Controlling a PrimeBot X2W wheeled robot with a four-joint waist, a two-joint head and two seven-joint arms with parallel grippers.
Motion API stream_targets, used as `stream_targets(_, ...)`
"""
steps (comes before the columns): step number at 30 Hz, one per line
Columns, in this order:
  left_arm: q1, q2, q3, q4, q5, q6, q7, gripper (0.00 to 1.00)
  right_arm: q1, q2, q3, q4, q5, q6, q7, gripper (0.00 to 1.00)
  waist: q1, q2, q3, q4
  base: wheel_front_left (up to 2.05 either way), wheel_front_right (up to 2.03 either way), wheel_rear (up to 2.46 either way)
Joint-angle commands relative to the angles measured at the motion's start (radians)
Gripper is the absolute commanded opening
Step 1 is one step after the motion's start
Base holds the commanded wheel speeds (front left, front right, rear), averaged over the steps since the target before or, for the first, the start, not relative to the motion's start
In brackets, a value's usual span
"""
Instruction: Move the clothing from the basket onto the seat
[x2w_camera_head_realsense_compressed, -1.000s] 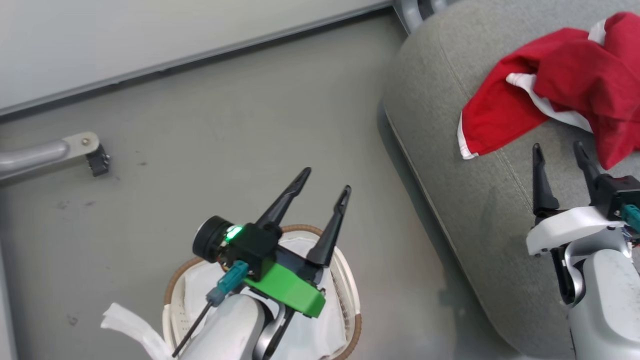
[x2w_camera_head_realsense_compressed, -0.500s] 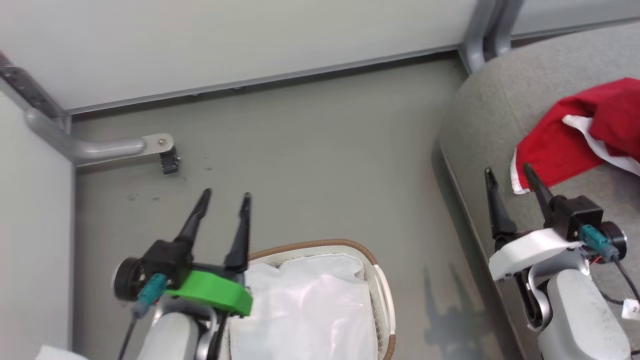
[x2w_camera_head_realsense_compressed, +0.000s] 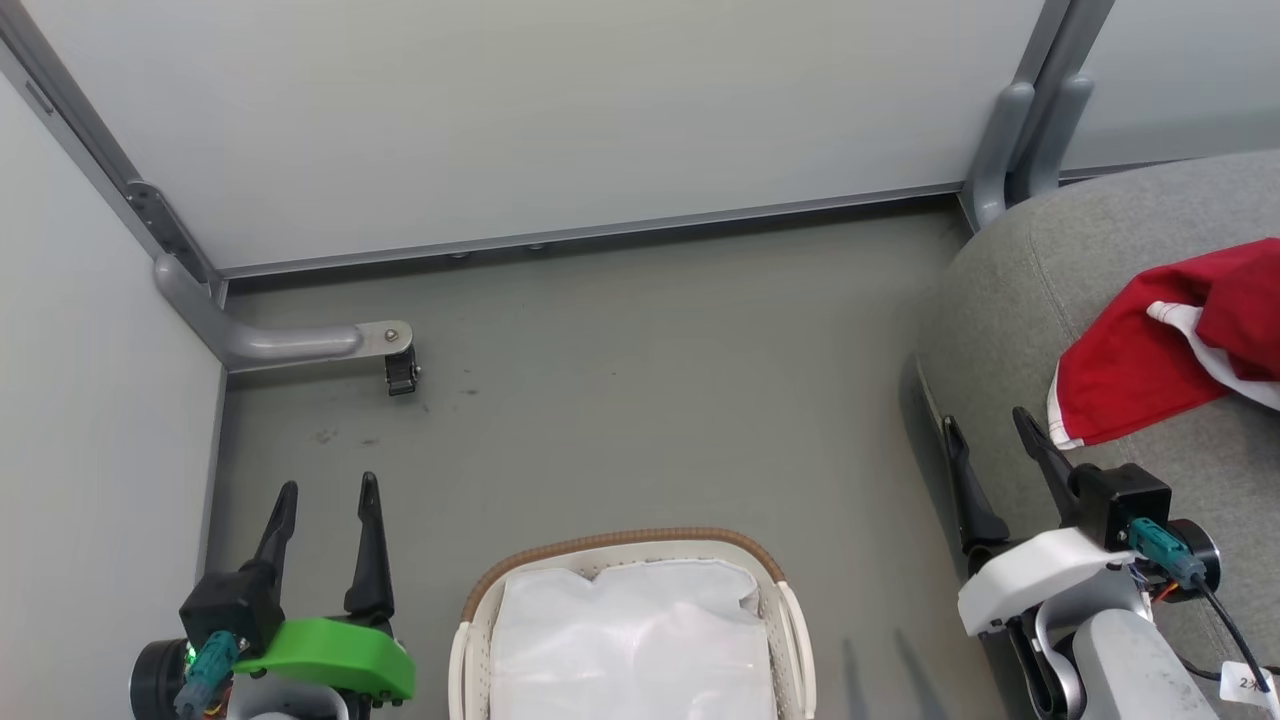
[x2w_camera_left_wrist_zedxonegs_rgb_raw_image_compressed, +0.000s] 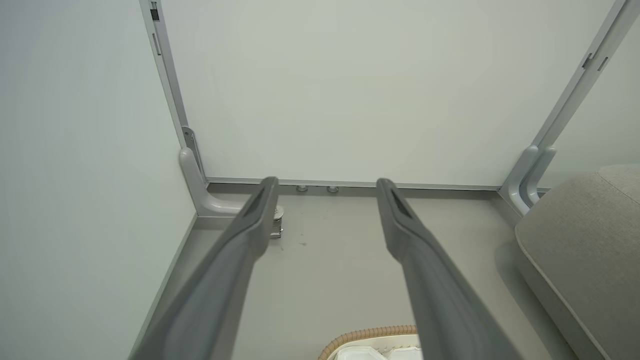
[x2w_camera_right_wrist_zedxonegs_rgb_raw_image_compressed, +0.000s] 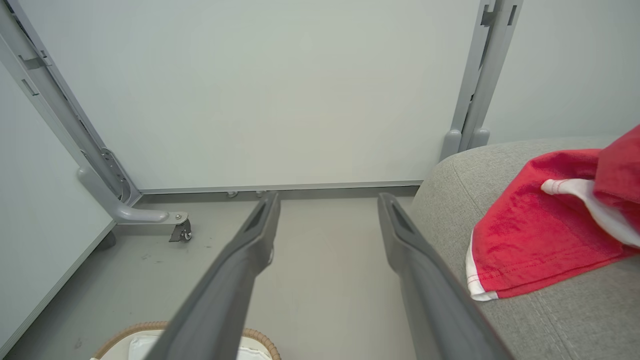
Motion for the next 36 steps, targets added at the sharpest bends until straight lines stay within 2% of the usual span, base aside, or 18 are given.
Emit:
stream_targets(1, 0.023, 0.002, 0.013, 0.004, 0.004, 0.008, 0.000, 1.00, 0.018, -0.001, 0.000, -0.002, 0.004, -0.001, -0.002, 1.00, 0.0001, 0.0000, -0.016, 0.008, 0.00, 0.00, 0.00)
stream_targets(14, 0.092, 0.002, 0.030, 0.005, -0.008, 0.013, 0.000, 1.00, 0.084, 0.003, 0.002, 0.002, 0.035, -0.001, -0.002, 1.00, 0.0001, 0.0000, -0.064, 0.009, 0.00, 0.00, 0.00)
stream_targets(19, 0.104, 0.002, 0.043, 0.026, -0.068, -0.001, 0.000, 1.00, 0.099, 0.004, 0.007, 0.006, 0.044, -0.001, -0.002, 1.00, 0.0001, 0.0000, -0.067, 0.010, 0.00, 0.00, 0.00)
stream_targets(20, 0.088, 0.000, 0.041, 0.031, -0.066, 0.002, 0.000, 0.00, 0.087, 0.007, 0.007, 0.007, 0.045, 0.000, 0.000, 0.00, 0.0001, 0.0000, -0.068, 0.011, 0.00, 0.00, 0.00)
stream_targets(23, 0.091, -0.004, 0.039, 0.057, -0.070, 0.001, 0.002, 0.00, 0.098, 0.013, 0.006, 0.029, 0.048, 0.000, 0.002, 0.00, 0.0001, 0.0000, -0.068, 0.010, 0.00, 0.00, 0.00)
stream_targets(36, 0.065, -0.003, 0.060, 0.038, -0.299, -0.004, 0.070, 0.00, 0.095, 0.011, -0.018, 0.002, 0.293, 0.000, 0.069, 0.00, 0.0001, 0.0000, -0.070, 0.007, 0.00, 0.00, 0.00)
